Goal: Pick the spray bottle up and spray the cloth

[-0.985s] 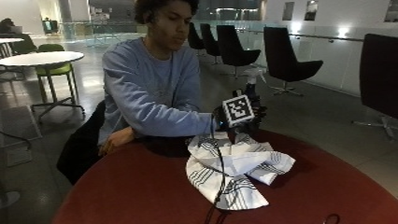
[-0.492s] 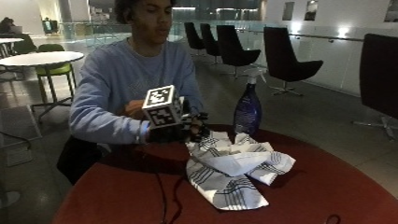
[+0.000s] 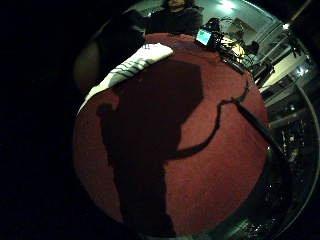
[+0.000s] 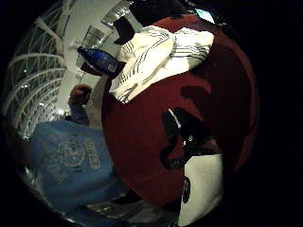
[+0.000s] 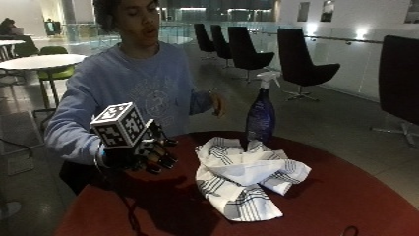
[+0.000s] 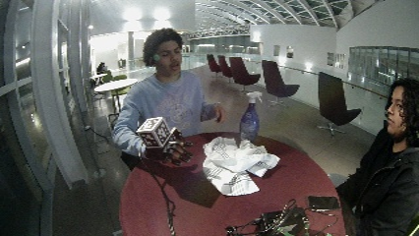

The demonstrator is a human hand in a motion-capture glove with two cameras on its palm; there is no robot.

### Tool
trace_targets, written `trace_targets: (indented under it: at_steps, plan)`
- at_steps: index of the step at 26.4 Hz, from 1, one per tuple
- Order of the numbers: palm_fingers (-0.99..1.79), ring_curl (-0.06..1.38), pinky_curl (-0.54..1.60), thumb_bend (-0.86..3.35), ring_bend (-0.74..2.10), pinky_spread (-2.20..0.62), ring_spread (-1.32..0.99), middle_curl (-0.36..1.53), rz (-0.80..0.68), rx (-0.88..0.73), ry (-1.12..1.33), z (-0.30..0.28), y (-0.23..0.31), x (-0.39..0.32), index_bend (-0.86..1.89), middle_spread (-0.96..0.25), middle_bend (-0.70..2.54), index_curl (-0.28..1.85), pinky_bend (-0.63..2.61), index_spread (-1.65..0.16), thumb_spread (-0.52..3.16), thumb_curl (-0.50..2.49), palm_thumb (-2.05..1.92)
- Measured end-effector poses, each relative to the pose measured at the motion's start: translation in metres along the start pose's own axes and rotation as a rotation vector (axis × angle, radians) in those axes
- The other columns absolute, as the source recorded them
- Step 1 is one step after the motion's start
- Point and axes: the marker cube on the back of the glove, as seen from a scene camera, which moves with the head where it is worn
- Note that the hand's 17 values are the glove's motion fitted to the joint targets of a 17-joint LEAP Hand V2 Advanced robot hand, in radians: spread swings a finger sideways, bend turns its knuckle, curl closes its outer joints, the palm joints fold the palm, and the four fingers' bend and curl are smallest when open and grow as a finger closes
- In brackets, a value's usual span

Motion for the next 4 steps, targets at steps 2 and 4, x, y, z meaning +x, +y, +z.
trace_targets:
  at_steps: [2, 4]
  plan:
    - [0.3, 0.29, 0.3, -0.02, 0.55, 0.21, 0.07, 0.38, -0.001, 0.001, 0.006, -0.0028, 0.0027, 0.0019, 0.1, 0.0, 0.46, 0.19, 0.42, -0.39, 1.02, 0.39, 0.76]
    - [0.3, 0.29, 0.3, -0.02, 0.55, 0.21, 0.07, 0.38, -0.004, 0.002, 0.012, -0.0037, 0.0037, 0.0022, 0.09, -0.01, 0.46, 0.18, 0.42, -0.39, 1.03, 0.38, 0.76]
